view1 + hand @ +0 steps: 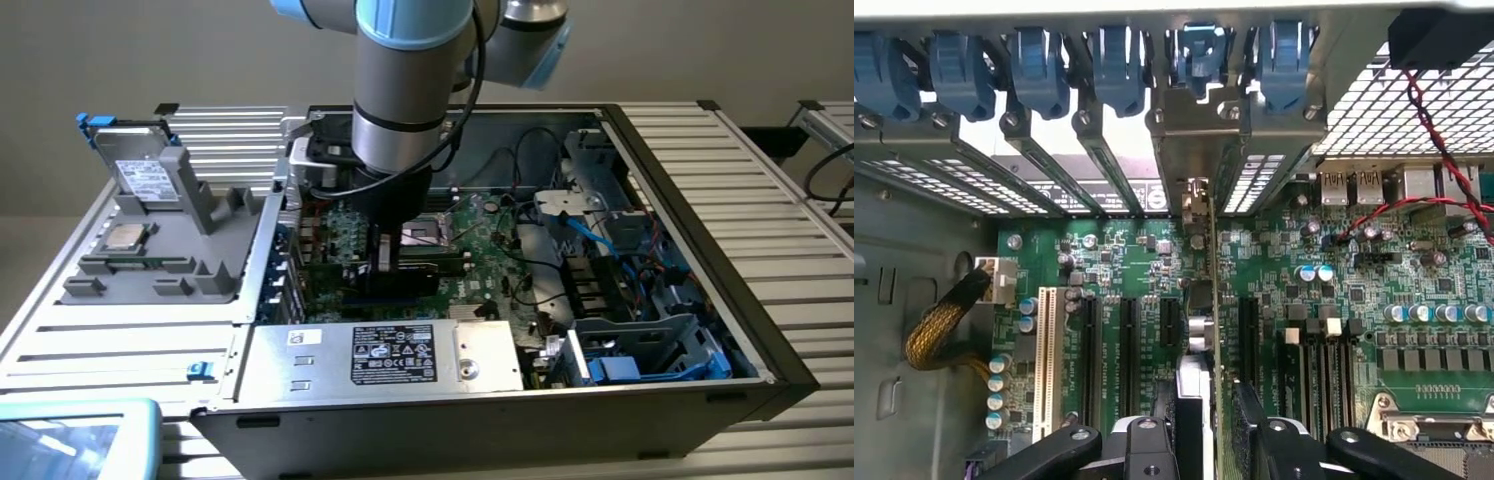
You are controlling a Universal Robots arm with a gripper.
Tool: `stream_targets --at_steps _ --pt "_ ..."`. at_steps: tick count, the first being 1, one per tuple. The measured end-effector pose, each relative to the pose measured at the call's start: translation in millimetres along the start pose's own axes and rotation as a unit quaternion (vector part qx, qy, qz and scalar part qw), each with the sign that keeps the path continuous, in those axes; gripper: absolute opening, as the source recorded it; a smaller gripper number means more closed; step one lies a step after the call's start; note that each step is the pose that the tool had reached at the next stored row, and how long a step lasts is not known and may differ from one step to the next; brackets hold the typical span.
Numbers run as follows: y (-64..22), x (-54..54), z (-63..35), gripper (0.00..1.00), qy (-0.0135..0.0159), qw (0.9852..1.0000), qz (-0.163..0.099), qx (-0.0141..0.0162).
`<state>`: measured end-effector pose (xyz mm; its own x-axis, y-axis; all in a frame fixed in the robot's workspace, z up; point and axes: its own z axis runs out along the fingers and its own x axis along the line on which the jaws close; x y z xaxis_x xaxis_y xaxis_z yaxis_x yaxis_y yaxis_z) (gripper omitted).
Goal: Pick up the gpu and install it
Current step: 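Insert the gpu into the slot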
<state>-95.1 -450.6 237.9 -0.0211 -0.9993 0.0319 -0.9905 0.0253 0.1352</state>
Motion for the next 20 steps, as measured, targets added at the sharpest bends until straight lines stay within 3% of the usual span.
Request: stream_targets --at_steps 8,15,20 --pt "0.6 -0.3 -2.6 0.36 -0.0002 1.0 0.0 0.0042" --pt "1.0 -1.8 -5.4 0.36 -0.0003 0.9999 0.0 0.0125" --pt "1.2 -1.8 -6.1 0.36 -0.0005 0.9999 0.0 0.014"
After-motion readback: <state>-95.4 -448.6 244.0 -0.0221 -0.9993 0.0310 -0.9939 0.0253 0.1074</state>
